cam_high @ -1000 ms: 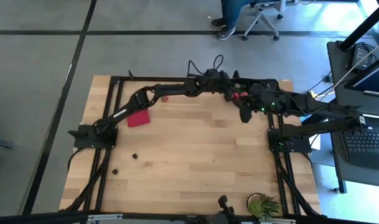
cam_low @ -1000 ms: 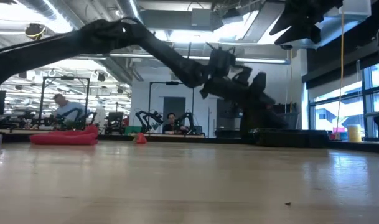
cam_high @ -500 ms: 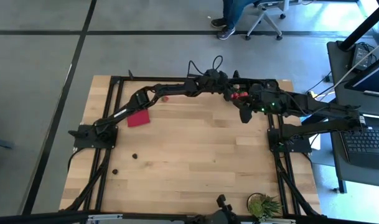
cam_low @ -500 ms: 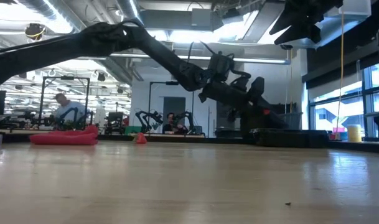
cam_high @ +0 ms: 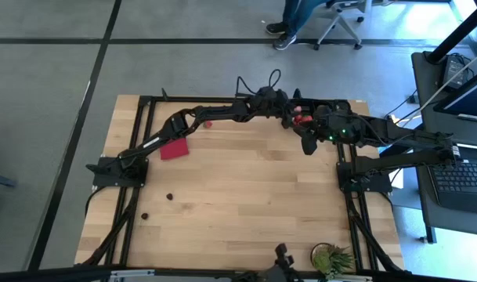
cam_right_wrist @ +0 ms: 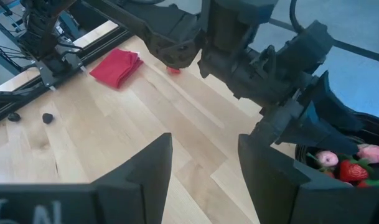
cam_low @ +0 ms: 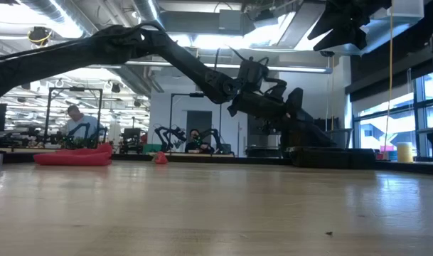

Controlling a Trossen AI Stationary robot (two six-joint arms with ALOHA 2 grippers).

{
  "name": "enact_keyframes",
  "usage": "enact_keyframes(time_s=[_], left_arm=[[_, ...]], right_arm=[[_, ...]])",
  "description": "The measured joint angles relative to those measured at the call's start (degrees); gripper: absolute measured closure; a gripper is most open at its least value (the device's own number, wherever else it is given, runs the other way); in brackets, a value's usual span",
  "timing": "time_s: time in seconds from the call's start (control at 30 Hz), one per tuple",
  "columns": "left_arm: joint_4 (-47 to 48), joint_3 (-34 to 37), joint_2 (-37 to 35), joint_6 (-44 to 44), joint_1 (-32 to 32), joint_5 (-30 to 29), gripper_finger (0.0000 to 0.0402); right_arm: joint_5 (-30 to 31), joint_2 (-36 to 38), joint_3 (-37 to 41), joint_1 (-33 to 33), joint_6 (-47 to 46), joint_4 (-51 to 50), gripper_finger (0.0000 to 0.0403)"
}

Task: Pick and placing Produce into tupperware
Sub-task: Put the red strawberry into the black bin

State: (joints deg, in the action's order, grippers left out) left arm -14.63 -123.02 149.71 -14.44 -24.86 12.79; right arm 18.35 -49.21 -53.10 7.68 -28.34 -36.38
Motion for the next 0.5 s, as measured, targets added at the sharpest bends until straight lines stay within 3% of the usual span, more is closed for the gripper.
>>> enact_keyframes(time_s=[0.17,0.3,0.4,0.5], left_arm=[[0.41,0.07,-3.91,2.04,-1.16,4.54,0.0201],[9.17,0.00,-10.33,7.80,-2.55,11.27,0.0205],[21.48,0.00,-15.61,15.45,-3.17,9.26,0.0210],[34.35,0.00,-21.04,24.32,-3.17,3.22,0.0213]], right_arm=[[0.00,-0.05,0.00,0.00,-0.09,-1.70,0.0217],[0.00,-0.17,0.00,0.01,-1.51,-2.75,0.0217],[0.00,-0.17,0.00,0.02,-2.81,-2.78,0.0217],[0.02,-0.17,0.00,0.02,-2.86,-2.76,0.0217]])
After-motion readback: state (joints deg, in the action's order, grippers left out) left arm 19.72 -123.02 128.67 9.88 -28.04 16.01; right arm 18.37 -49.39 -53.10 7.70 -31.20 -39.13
